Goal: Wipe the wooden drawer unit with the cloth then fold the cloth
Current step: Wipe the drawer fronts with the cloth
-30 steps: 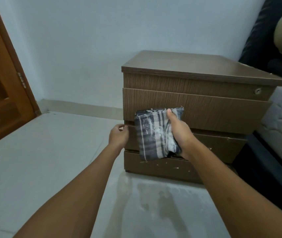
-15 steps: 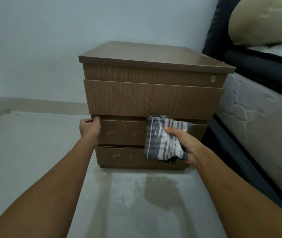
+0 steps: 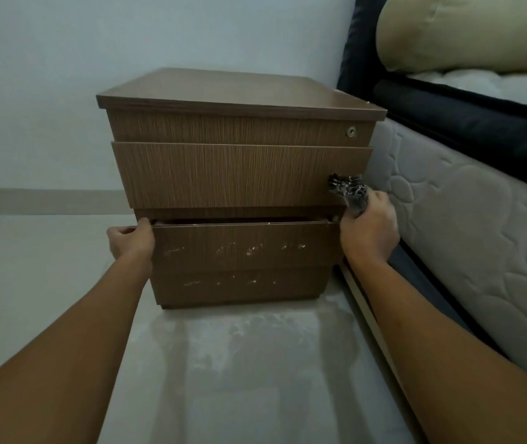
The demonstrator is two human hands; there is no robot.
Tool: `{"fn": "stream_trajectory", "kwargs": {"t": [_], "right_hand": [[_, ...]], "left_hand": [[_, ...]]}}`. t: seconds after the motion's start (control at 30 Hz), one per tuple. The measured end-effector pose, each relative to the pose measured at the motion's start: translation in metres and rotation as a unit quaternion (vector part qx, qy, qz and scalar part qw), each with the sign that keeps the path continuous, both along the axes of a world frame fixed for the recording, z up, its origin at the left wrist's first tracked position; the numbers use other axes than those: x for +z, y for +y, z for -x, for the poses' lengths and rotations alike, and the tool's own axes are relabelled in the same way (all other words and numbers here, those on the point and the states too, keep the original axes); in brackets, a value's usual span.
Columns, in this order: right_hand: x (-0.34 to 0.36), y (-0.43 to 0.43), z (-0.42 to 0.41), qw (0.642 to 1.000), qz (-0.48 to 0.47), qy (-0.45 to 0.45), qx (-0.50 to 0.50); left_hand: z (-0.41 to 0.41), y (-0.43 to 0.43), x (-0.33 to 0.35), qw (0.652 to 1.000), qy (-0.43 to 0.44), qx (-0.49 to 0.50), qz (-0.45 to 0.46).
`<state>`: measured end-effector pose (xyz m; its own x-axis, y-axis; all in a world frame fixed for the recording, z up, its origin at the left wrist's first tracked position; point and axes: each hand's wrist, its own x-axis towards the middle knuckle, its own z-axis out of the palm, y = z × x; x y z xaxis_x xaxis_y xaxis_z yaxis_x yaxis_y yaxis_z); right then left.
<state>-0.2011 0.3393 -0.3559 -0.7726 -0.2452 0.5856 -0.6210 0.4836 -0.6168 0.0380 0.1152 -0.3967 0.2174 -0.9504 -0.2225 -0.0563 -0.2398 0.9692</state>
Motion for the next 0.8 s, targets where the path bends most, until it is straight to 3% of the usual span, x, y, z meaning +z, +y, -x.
{"fn": "stream_trajectory", "kwargs": {"t": [0.17, 0.3, 0.37, 0.8], "right_hand": [[-0.015, 0.001, 0.018, 0.99, -0.131, 0.056, 0.001], [-0.027, -0.006, 0.024, 0.971, -0.208, -0.06, 0.099], [-0.029, -0.008, 0.024, 0.963, -0.233, -0.072, 0.12], [-0.027, -0.03, 0.0, 0.933, -0.292, 0.084, 0.195]], "left_hand": [[-0.004, 0.009, 0.002, 1.0, 0.008, -0.009, -0.002], [-0.005, 0.011, 0.005, 1.0, -0.004, -0.019, 0.0], [-0.005, 0.011, 0.004, 1.0, -0.005, -0.021, 0.005], [-0.006, 0.014, 0.002, 0.999, -0.007, -0.03, 0.025]]}}
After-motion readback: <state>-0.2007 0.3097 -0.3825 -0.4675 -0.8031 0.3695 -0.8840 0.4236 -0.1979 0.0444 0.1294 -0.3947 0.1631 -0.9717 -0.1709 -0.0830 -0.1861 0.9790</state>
